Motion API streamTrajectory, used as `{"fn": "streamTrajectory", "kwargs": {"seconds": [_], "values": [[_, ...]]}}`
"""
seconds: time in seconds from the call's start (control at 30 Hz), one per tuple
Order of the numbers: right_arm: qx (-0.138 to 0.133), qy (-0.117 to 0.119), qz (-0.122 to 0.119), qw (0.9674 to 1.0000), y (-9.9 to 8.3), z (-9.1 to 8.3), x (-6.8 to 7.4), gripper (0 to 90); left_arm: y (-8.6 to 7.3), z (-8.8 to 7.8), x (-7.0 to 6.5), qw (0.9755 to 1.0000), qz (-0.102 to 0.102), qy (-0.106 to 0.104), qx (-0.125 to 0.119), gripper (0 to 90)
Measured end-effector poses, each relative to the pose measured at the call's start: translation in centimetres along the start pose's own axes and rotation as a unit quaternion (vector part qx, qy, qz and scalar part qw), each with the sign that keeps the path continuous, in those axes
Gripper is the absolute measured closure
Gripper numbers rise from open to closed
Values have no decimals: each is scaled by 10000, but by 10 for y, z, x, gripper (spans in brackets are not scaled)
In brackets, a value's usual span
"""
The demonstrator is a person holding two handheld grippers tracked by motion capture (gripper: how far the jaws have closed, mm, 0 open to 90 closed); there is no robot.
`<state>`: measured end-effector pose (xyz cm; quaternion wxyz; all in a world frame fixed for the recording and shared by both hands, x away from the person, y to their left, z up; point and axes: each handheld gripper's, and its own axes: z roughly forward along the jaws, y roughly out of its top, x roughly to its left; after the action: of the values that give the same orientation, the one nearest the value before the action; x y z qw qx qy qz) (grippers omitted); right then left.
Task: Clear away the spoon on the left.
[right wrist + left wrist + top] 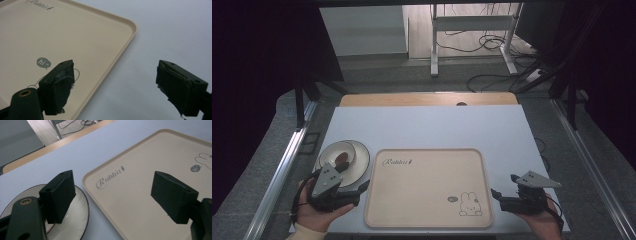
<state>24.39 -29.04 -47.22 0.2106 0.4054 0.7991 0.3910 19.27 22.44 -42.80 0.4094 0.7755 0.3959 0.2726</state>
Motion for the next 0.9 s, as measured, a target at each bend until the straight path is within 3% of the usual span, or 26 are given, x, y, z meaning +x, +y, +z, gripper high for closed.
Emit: {"fn": "streamTrajectory", "kwargs": {"seconds": [0.3, 0.47, 0.9], "values": [[12, -18, -29, 10000, 1, 1, 2, 150, -7, -4, 13, 9998, -98, 154, 53, 195], [14, -4, -51, 10000, 0, 1, 2, 150, -15, -6, 22, 9993, -249, 241, 123, 195], [22, -7, -38, 10000, 0, 1, 2, 149, -30, -6, 34, 9982, -366, 420, 231, 208]]}}
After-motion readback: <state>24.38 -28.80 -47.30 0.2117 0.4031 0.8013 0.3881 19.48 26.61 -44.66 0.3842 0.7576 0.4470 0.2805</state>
